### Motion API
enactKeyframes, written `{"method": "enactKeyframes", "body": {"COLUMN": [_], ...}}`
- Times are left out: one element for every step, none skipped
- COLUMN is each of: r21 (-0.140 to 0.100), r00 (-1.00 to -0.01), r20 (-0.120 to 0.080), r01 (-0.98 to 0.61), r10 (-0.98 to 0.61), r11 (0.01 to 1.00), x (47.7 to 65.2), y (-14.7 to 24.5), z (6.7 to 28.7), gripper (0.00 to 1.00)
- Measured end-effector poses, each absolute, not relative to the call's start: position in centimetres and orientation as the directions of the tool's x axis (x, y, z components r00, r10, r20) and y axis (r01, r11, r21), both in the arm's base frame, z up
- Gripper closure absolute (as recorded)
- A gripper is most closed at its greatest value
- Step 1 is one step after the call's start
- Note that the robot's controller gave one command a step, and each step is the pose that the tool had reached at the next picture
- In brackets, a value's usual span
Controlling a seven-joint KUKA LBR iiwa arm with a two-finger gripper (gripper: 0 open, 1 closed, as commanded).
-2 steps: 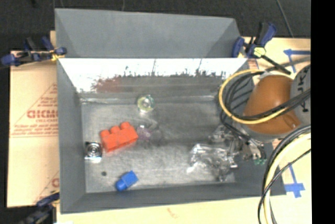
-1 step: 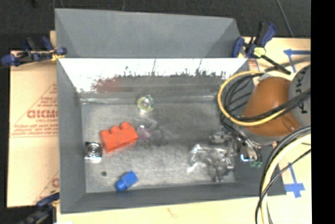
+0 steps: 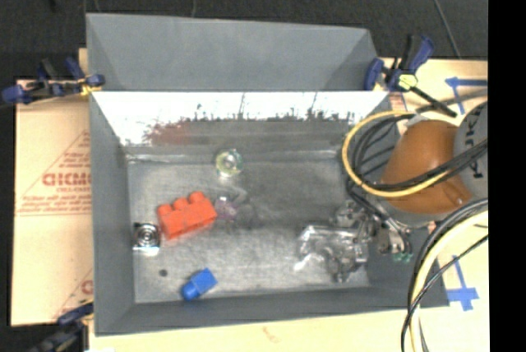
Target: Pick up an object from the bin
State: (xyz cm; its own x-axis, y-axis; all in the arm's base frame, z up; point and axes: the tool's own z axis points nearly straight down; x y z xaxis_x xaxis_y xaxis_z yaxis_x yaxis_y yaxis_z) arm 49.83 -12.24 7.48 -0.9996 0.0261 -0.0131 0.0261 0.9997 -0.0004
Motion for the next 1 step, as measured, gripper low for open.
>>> {"method": "enactKeyframes", "body": {"r21": [-0.001], "r00": [-1.000], "r20": [-0.004], "r01": [0.022], "r10": [0.022], "r11": [1.000], "x": [49.91], "y": [-12.31], "z": [8.40], "gripper": [1.00]}}
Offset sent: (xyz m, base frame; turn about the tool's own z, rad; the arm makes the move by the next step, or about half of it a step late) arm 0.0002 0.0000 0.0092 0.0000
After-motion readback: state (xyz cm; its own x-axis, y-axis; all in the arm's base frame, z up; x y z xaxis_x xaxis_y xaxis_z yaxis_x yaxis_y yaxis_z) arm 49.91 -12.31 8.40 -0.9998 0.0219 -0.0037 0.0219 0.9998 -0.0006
